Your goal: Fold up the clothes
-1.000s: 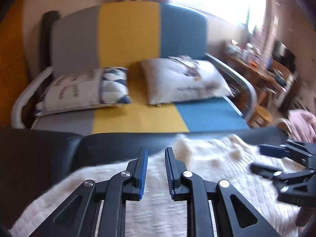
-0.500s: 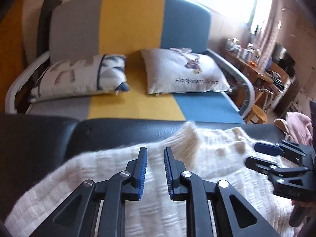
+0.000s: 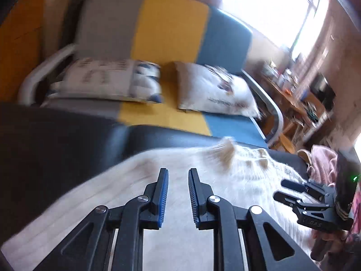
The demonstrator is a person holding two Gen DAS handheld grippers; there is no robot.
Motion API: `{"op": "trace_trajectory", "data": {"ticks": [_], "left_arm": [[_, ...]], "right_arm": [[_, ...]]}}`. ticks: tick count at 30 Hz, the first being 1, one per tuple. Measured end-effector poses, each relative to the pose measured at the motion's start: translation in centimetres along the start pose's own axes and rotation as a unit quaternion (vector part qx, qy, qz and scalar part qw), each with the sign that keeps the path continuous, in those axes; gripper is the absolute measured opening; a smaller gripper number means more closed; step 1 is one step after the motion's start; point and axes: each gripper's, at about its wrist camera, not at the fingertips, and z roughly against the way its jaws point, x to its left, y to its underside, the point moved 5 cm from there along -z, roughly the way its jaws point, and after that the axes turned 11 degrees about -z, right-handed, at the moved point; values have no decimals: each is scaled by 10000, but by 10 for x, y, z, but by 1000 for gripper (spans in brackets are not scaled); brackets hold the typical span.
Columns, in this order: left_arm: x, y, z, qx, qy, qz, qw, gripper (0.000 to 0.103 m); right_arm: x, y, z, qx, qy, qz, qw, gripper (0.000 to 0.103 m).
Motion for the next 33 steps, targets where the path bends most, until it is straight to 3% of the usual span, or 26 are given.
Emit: {"op": "trace_trajectory", "data": {"ticks": [4,8,12,15,19,22,24,27,31,33], "left_arm": [[70,57,82,67,-879,252,9958,18],[138,127,143,258,-1663,816,9824,18],[183,184,181,214,-1745,1489,9731,18],[193,207,182,242,-1525,1576,9754,18],[200,222,149,660,-1487,1415,9765,18],[211,214,137,591,-1845,1236,9732,19],[229,207,131,598,-1918,1378,9699,20],[260,195,125,610,-2024,1549,9651,20],[285,179,118,600,-2298,1439,9607,20],[280,172,126,406,-2249,1339,9643,17]], "right_arm": [[52,26,11,85,-551,211,9982,51],[114,25,4,138,-772,473,9958,51],[155,20,-14,116,-573,595,9965,51],[174,14,-35,235,-388,653,9968,51],[198,6,-62,340,-112,832,9959,51],[216,-2,-88,468,132,958,9942,51],[226,4,-114,986,74,909,9909,55],[250,7,-123,635,311,1452,9869,58],[238,0,-117,524,-257,812,9950,58],[220,-6,-105,426,-497,356,9972,58]]}}
